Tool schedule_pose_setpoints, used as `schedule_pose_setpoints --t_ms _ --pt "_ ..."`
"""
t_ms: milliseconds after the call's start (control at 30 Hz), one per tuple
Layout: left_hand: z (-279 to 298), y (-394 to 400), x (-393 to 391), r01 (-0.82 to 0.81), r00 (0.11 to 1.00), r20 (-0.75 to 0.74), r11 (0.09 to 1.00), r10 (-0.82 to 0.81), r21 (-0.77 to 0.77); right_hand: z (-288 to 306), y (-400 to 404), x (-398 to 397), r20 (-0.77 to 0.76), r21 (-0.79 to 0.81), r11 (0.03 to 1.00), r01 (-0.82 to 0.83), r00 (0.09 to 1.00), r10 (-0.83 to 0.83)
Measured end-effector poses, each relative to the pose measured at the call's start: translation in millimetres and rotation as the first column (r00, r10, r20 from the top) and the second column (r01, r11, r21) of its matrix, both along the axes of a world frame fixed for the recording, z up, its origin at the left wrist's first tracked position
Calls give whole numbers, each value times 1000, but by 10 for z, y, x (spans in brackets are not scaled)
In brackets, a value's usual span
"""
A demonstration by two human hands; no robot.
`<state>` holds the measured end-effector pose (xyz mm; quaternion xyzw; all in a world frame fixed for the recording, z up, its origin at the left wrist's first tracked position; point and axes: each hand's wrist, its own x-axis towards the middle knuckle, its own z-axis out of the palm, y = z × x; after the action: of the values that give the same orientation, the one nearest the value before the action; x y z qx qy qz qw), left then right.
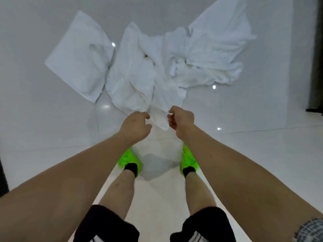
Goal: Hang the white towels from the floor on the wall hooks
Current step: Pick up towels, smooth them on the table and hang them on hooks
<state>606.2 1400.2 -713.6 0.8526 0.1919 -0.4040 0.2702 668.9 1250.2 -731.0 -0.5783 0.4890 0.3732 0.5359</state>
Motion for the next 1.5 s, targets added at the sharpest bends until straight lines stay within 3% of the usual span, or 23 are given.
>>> schedule_pose_setpoints --t_ms 133,333,433,633,700,767,833,933,1000,1100,1200,1367,1500 --pt "1446 -262 634 112 978 173 994 -113 15 1656 -162 687 217 64 998 -21 976 7" --pt "3505 -1029 1644 230 867 448 973 -218 28 3914 -830 1343 501 162 985 -58 865 -32" --pt "4357 -1586 1949 210 823 539 978 -178 1 4772 -1324 1578 642 162 980 -120 767 -12" --pt "5646 -2727 2351 153 621 772 987 -134 48 6121 -2480 1849 854 130 965 -229 520 8" --pt "5935 -3044 2454 117 587 808 993 -55 -18 6411 -2897 1888 914 -17 952 -304 382 138" --pt "6186 -3345 2560 130 550 834 990 -35 -44 6620 -3272 1931 917 -251 929 -270 242 318" --pt "6402 -3629 2677 181 495 862 983 -105 16 6793 -3581 1962 869 -465 879 -104 137 475" --pt "6617 -4017 2877 209 403 873 956 -275 205 7013 -3959 2033 719 -694 710 119 49 694" --pt "6656 -4230 3070 216 387 843 925 -374 312 7117 -4235 2164 682 -720 660 215 42 730" --pt "6594 -4496 3454 225 408 812 908 -417 354 7216 -4740 2491 660 -722 601 342 81 747" --pt "6465 -4775 4003 208 418 801 903 -429 375 7259 -5349 2969 736 -643 637 424 112 668" --pt "6321 -5328 5210 176 383 823 908 -419 380 7144 -6281 4108 752 -633 611 475 192 630" --pt "6319 -5747 6301 144 408 831 926 -378 350 6958 -6908 5245 737 -669 609 425 272 619"
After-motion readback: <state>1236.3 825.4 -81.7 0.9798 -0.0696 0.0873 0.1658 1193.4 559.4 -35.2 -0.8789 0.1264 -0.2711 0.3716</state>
